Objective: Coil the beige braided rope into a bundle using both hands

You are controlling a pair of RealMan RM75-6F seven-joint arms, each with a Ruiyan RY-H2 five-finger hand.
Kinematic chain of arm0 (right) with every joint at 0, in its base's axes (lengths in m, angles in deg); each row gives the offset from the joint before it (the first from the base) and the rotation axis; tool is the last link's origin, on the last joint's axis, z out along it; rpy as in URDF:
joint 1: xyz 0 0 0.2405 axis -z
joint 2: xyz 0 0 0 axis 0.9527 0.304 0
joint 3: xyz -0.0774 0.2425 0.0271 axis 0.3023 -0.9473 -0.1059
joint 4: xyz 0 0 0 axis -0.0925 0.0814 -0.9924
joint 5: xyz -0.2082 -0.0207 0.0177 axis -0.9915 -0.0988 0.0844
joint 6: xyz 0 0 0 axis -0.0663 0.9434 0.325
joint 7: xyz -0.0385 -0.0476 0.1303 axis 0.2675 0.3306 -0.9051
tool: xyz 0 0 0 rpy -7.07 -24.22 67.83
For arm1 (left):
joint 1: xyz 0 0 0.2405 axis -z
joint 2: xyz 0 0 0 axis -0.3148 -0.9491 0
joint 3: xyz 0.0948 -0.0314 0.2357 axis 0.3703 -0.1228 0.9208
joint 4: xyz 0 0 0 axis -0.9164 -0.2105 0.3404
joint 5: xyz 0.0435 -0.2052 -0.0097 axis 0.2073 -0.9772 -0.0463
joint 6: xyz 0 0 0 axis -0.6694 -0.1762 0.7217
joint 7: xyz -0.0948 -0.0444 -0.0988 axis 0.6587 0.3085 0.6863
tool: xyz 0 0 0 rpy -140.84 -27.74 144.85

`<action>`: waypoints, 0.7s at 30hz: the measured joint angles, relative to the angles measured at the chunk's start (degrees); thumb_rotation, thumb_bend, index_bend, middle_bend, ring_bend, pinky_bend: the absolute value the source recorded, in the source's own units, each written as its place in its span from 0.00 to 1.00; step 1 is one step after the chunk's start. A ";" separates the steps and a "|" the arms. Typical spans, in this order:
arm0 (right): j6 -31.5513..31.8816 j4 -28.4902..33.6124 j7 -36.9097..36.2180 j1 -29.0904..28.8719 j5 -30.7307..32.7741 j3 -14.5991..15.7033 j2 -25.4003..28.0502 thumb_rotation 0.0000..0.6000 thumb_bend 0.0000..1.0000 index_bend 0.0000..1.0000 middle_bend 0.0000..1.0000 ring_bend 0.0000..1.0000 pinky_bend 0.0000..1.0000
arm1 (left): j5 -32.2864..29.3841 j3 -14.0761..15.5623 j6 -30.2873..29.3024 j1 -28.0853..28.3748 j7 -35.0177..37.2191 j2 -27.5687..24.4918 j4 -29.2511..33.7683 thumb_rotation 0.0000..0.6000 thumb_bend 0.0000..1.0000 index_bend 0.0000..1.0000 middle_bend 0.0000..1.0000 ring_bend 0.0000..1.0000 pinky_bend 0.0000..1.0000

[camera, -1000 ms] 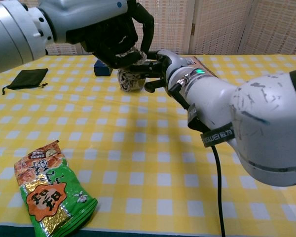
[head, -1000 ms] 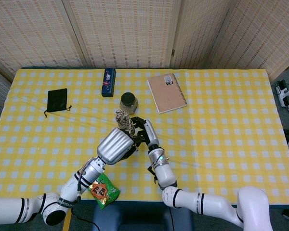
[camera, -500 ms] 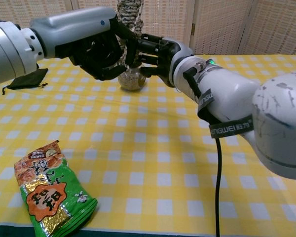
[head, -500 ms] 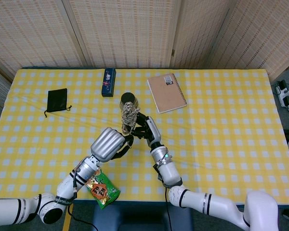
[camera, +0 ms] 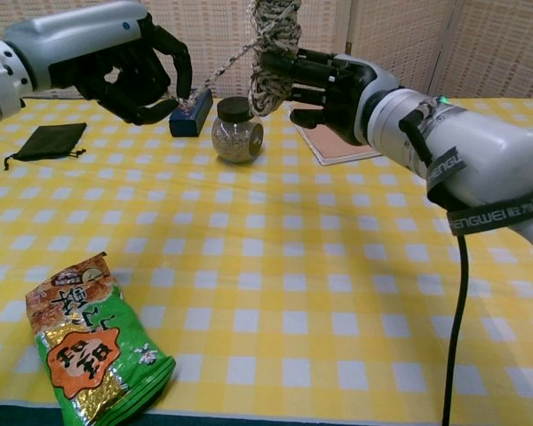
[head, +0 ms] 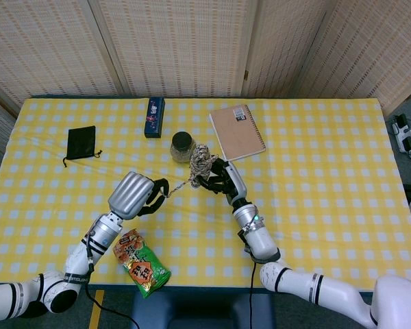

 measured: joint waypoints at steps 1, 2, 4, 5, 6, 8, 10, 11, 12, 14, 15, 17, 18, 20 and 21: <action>-0.09 0.23 -0.34 0.22 -0.46 0.16 0.49 1.00 0.41 1.00 0.87 0.95 0.88 | 0.03 -0.06 0.03 -0.12 0.23 -0.09 -0.20 1.00 0.56 0.65 0.87 0.81 0.81; -0.15 0.41 -0.60 0.38 -0.83 0.29 0.85 1.00 0.41 1.00 0.87 0.95 0.88 | 0.09 -0.13 0.11 -0.24 0.48 -0.16 -0.45 1.00 0.56 0.65 0.87 0.81 0.81; -0.31 0.81 -1.21 0.75 -1.67 0.68 1.68 1.00 0.41 1.00 0.87 0.95 0.88 | 0.20 -0.21 0.20 -0.38 0.72 -0.18 -0.68 1.00 0.56 0.65 0.87 0.81 0.81; -0.32 0.93 -1.41 0.88 -1.95 0.88 1.99 1.00 0.41 1.00 0.87 0.95 0.88 | 0.29 -0.25 0.22 -0.43 0.81 -0.14 -0.85 1.00 0.56 0.65 0.87 0.81 0.81; -0.26 0.97 -1.43 0.95 -2.10 1.05 2.19 1.00 0.41 1.00 0.87 0.95 0.88 | 0.40 -0.28 0.22 -0.48 0.89 -0.08 -1.02 1.00 0.56 0.64 0.87 0.81 0.81; 0.08 1.00 -0.85 0.98 -2.35 1.44 2.48 1.00 0.41 1.00 0.87 0.95 0.88 | 0.60 -0.33 0.23 -0.60 1.07 0.10 -1.35 1.00 0.56 0.62 0.87 0.80 0.81; 0.47 1.11 0.10 0.91 -2.56 1.89 2.85 1.00 0.41 1.00 0.87 0.95 0.88 | 0.70 -0.35 0.30 -0.70 1.23 0.31 -1.67 1.00 0.56 0.60 0.86 0.78 0.81; 0.67 1.16 0.61 0.86 -2.65 2.06 3.00 1.00 0.41 1.00 0.87 0.95 0.88 | 0.72 -0.37 0.32 -0.73 1.26 0.42 -1.85 1.00 0.56 0.58 0.85 0.77 0.81; 0.91 1.22 1.20 0.81 -2.78 2.26 3.16 1.00 0.41 1.00 0.87 0.95 0.88 | 0.72 -0.37 0.33 -0.78 1.25 0.54 -2.04 1.00 0.55 0.54 0.82 0.74 0.80; 1.70 1.43 2.93 0.68 -3.06 2.73 3.55 1.00 0.41 1.00 0.87 0.95 0.88 | 0.45 -0.33 0.49 -0.88 0.87 0.66 -2.29 1.00 0.53 0.45 0.73 0.67 0.77; 2.15 1.54 3.80 0.63 -3.16 2.93 3.71 1.00 0.41 1.00 0.87 0.95 0.88 | 0.17 -0.29 0.63 -0.92 0.56 0.65 -2.31 1.00 0.50 0.38 0.64 0.60 0.73; 3.52 1.82 6.04 0.53 -3.32 3.37 4.05 1.00 0.41 1.00 0.87 0.95 0.88 | -0.67 -0.21 1.08 -0.96 -0.43 0.53 -2.29 1.00 0.45 0.29 0.51 0.49 0.63; 4.23 1.92 7.09 0.49 -3.41 3.55 4.15 1.00 0.41 1.00 0.87 0.95 0.88 | -1.03 -0.20 1.20 -0.99 -0.94 0.50 -2.29 1.00 0.43 0.24 0.45 0.43 0.57; 6.31 2.02 9.77 0.41 -3.70 3.98 4.26 1.00 0.41 1.00 0.87 0.95 0.88 | -1.72 -0.16 1.23 -1.20 -1.92 0.56 -2.44 1.00 0.43 0.22 0.39 0.38 0.52; 7.38 2.05 10.97 0.38 -3.77 4.13 4.24 1.00 0.41 1.00 0.87 0.95 0.88 | -1.84 -0.13 1.19 -1.32 -1.99 0.61 -2.51 1.00 0.43 0.21 0.38 0.36 0.51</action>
